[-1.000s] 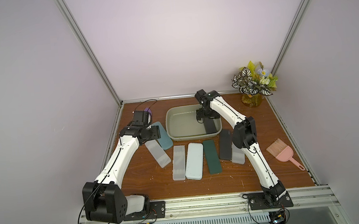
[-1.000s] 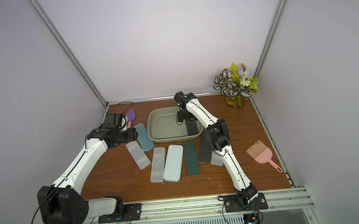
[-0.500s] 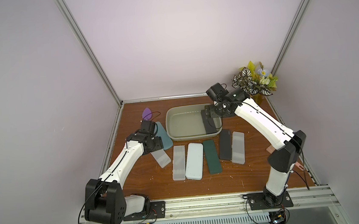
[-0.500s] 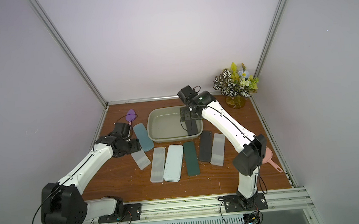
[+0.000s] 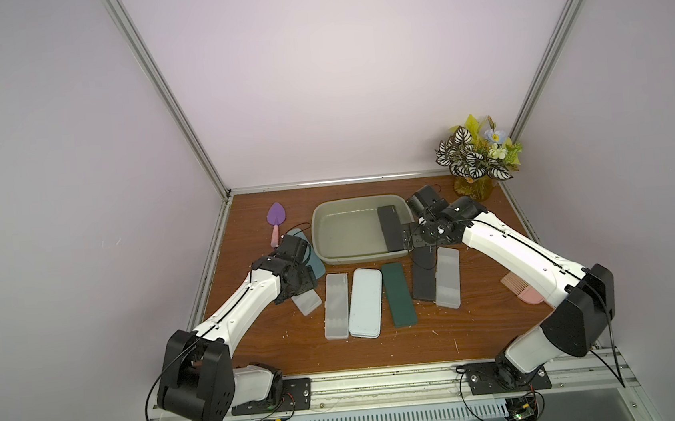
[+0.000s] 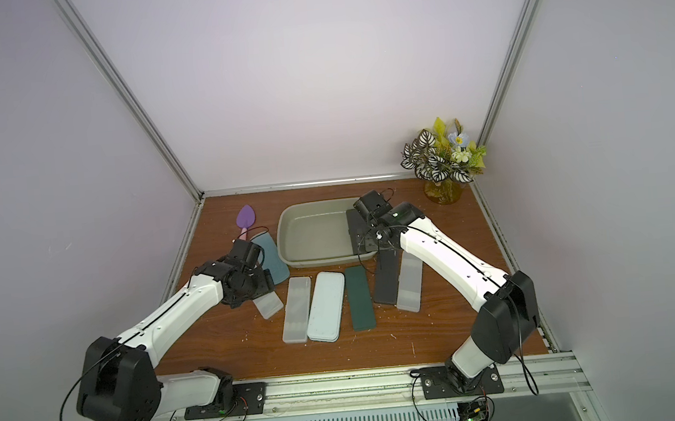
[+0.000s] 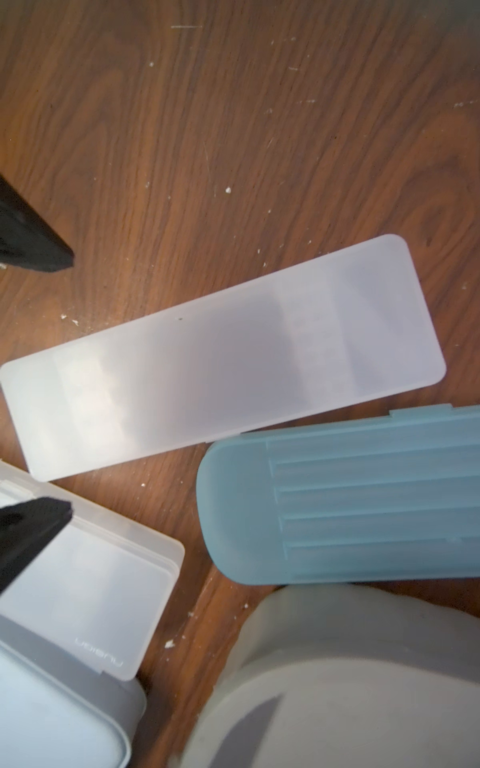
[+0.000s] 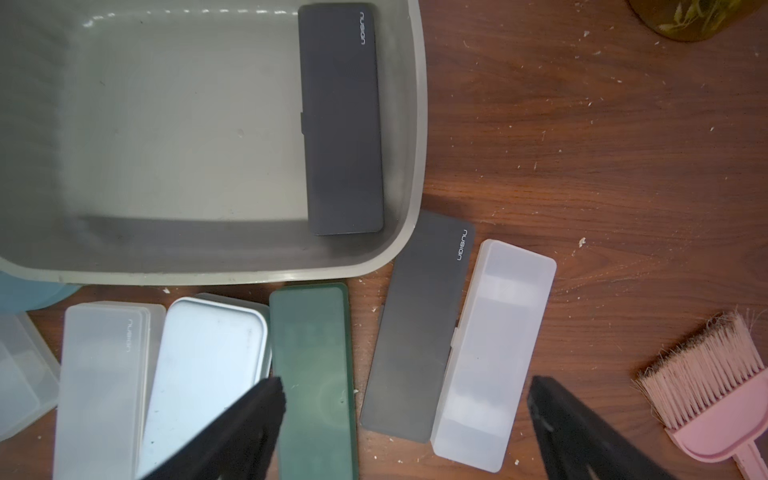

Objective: Put the pencil case into the storage box
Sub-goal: Pick up the pencil case from the center of the board.

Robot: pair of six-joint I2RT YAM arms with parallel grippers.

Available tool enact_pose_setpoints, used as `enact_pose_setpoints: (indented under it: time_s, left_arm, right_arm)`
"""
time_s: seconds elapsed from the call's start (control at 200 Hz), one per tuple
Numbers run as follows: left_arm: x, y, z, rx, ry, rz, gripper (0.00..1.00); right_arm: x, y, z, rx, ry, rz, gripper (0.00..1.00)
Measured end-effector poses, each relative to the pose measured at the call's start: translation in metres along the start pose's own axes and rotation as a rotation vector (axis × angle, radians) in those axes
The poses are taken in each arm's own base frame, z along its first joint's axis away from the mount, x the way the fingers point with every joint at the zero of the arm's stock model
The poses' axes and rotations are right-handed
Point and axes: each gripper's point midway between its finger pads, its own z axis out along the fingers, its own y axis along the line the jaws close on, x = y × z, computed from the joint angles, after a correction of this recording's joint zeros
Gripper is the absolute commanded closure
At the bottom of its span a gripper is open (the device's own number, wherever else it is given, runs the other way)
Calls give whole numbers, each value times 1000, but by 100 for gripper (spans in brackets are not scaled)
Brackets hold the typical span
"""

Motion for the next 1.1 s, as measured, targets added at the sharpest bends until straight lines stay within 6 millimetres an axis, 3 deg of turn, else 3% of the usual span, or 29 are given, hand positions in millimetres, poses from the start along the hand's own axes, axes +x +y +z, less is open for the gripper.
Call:
enact_pose_setpoints:
  time_s: [0.545, 0.896, 1.101]
  left_arm:
    - [18, 5, 32, -93, 86, -12, 5]
    - [13, -10, 45, -28, 68, -7, 5]
    - [29, -2, 55, -50, 111, 16, 5]
  right_arm:
    - [-7, -5, 7, -22, -18, 14, 1]
    - [-7, -6, 8, -22, -17, 19, 1]
    - [-4, -9, 10, -18, -10, 19, 1]
